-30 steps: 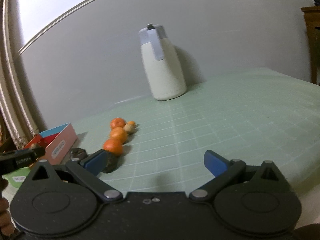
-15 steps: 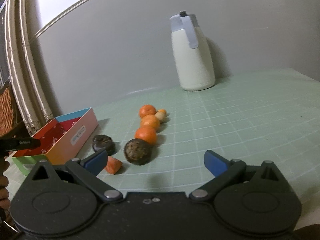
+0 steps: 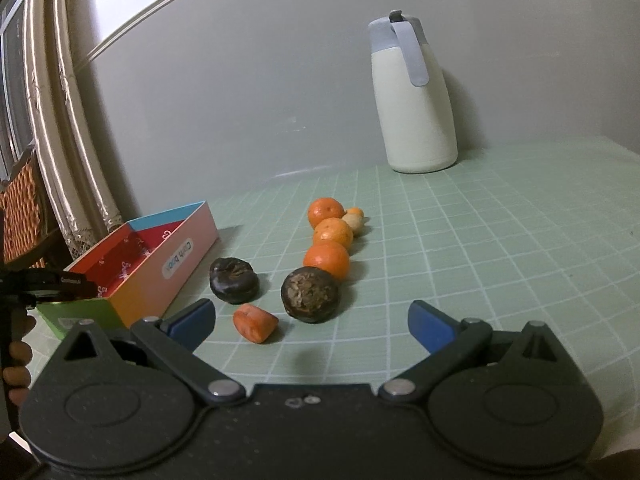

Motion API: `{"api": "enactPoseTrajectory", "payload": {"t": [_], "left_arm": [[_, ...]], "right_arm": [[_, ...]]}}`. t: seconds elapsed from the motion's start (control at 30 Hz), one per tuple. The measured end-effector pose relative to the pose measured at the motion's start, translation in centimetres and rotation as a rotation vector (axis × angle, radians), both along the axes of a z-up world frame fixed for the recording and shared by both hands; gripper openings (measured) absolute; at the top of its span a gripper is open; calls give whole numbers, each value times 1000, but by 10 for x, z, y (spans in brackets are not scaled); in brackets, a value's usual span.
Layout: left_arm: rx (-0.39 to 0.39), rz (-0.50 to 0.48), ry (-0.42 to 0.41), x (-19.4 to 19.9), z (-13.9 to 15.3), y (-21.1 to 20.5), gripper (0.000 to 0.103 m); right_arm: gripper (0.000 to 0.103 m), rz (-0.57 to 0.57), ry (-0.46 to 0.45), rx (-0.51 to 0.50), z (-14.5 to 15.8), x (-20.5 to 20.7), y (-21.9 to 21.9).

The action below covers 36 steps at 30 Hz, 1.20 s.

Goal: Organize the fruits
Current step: 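Carry the brown fruit with the left tool into the box and release, then lower the right tool onto the orange carrot piece and close on it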

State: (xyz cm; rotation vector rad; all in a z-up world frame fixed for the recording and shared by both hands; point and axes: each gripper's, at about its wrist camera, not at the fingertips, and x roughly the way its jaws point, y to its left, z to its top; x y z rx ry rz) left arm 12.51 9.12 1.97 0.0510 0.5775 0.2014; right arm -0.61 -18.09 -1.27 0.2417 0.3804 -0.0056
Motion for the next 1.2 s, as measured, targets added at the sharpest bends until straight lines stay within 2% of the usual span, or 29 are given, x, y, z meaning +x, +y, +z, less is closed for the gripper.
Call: {"api": "enactPoseTrajectory", "payload": {"t": [0.27, 0.3, 0.33, 0.4, 0.5, 0.7, 0.83, 0.9, 1.1, 1.2], "left_arm": [[9, 20, 1, 0, -1, 0, 32], [13, 25, -1, 0, 0, 0, 41], [19, 31, -4, 0, 0, 0, 55], [-2, 14, -4, 0, 1, -1, 67], [17, 29, -13, -2, 1, -6, 67], [-4, 45, -36, -5, 6, -7, 68], [-23, 29, -93, -14, 13, -8, 83], [-18, 22, -129, -20, 17, -9, 87], [-16, -3, -143, -30, 22, -14, 91], [-9, -18, -148, -39, 24, -17, 98]], "right_arm": [[103, 9, 2, 8, -1, 1, 1], [103, 10, 2, 8, -1, 1, 1], [103, 11, 1, 8, -1, 1, 1], [103, 11, 0, 9, -1, 1, 2], [103, 9, 1, 8, -1, 1, 1], [103, -7, -5, 9, 0, -2, -4], [103, -14, -8, 8, 0, -4, -7], [103, -18, -11, 7, 0, -5, -9], [103, -29, -17, -2, 1, -10, -12], [103, -34, -20, -5, 1, -13, -15]]}}
